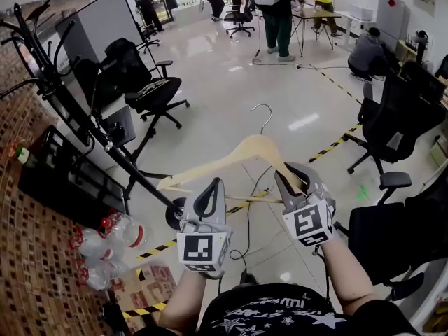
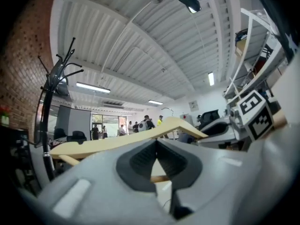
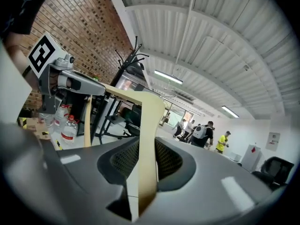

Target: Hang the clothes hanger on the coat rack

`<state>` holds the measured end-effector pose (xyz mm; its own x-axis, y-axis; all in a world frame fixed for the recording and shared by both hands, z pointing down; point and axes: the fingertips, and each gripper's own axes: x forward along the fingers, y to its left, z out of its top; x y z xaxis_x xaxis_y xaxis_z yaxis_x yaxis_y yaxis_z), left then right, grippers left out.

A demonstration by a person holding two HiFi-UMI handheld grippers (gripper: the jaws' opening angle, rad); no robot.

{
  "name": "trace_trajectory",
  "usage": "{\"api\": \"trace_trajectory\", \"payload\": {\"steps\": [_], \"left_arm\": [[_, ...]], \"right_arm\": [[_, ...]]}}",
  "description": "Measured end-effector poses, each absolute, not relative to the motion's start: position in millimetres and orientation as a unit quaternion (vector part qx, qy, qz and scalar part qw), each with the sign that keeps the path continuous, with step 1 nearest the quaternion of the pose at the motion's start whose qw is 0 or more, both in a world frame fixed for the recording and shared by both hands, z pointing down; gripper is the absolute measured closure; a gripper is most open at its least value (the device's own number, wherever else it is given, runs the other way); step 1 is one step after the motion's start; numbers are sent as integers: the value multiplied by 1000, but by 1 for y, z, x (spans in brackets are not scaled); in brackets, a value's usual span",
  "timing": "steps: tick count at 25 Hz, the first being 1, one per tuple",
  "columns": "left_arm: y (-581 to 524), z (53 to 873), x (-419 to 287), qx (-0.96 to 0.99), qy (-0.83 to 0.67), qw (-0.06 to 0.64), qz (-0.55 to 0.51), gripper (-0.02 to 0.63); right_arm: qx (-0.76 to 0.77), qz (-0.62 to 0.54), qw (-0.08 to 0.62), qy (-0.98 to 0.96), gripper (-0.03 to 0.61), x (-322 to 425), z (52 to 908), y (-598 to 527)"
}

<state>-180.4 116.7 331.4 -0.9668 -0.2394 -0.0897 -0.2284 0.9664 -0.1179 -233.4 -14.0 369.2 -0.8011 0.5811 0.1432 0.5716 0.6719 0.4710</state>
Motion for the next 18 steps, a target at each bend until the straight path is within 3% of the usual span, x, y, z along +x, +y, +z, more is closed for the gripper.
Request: {"api": "trace_trajectory", "payload": {"steps": [18], "left_arm": [[300, 331, -134, 25, 997, 50, -52, 609]], "right_arm": [[418, 291, 81, 857, 482, -239, 355, 189]]}}
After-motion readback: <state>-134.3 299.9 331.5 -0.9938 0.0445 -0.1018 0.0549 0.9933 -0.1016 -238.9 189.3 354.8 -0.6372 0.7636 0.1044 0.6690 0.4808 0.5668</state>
